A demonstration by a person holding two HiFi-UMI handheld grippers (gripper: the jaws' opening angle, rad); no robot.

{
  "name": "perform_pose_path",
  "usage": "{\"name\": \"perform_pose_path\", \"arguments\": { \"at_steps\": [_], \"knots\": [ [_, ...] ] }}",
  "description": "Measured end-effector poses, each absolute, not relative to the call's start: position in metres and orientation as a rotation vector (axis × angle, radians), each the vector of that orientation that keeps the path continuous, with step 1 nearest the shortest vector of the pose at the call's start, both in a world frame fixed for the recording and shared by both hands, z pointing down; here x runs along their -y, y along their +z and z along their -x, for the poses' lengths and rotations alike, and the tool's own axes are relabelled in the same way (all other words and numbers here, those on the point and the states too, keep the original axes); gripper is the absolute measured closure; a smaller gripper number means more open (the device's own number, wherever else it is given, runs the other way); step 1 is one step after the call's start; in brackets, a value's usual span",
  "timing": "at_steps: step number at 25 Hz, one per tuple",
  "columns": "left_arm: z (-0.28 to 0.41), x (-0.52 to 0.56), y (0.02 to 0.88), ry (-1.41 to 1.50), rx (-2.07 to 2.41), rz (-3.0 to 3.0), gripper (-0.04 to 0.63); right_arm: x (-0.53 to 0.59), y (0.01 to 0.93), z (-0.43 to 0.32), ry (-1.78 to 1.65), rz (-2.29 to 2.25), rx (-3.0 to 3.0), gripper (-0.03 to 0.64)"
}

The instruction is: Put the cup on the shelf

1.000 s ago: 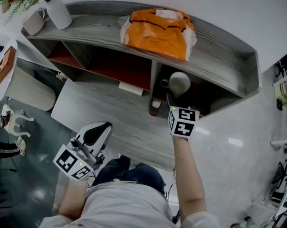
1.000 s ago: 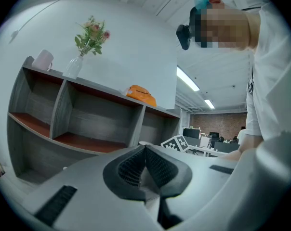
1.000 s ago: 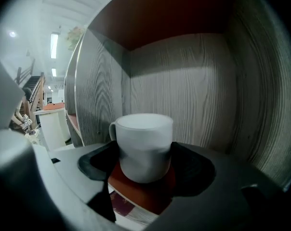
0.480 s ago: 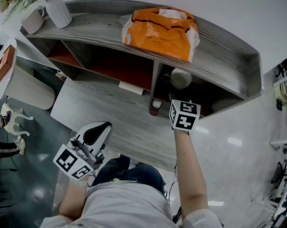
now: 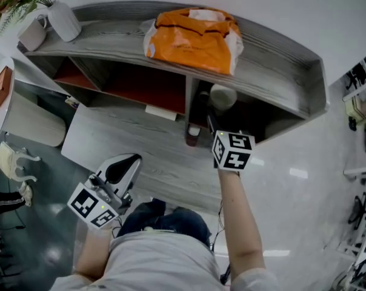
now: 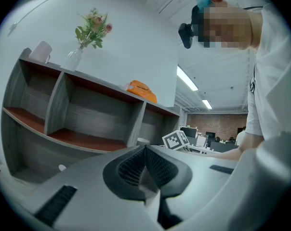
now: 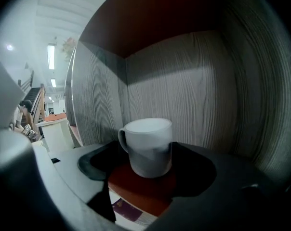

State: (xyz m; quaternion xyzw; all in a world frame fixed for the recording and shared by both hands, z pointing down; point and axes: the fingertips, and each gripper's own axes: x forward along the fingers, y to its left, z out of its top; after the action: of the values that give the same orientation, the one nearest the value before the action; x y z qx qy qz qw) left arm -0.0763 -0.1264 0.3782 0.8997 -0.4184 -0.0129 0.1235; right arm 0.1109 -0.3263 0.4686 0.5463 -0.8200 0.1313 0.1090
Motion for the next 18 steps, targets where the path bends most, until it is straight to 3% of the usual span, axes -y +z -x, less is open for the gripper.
{"name": "perform_pose_path", "arguments": {
  "at_steps": [8,14,18],
  "knots": [
    [0.047,0.141,0.374,-0.034,1.051,-2.699,0.578,0.279,0.45,-0.119,0.436,-1.601,2.464,0.273],
    [0.011,0.152,0.372,-0.035,0.864,-2.766,0.578,0.241,0.426,-0.139,0.399,-1.666,2.477,0.456],
    [-0.014,0.156,0.371,-0.039,0.75,-2.797,0.578,0.215,0.408,-0.148,0.356,-1.698,2.5,0.506]
  ]
}}
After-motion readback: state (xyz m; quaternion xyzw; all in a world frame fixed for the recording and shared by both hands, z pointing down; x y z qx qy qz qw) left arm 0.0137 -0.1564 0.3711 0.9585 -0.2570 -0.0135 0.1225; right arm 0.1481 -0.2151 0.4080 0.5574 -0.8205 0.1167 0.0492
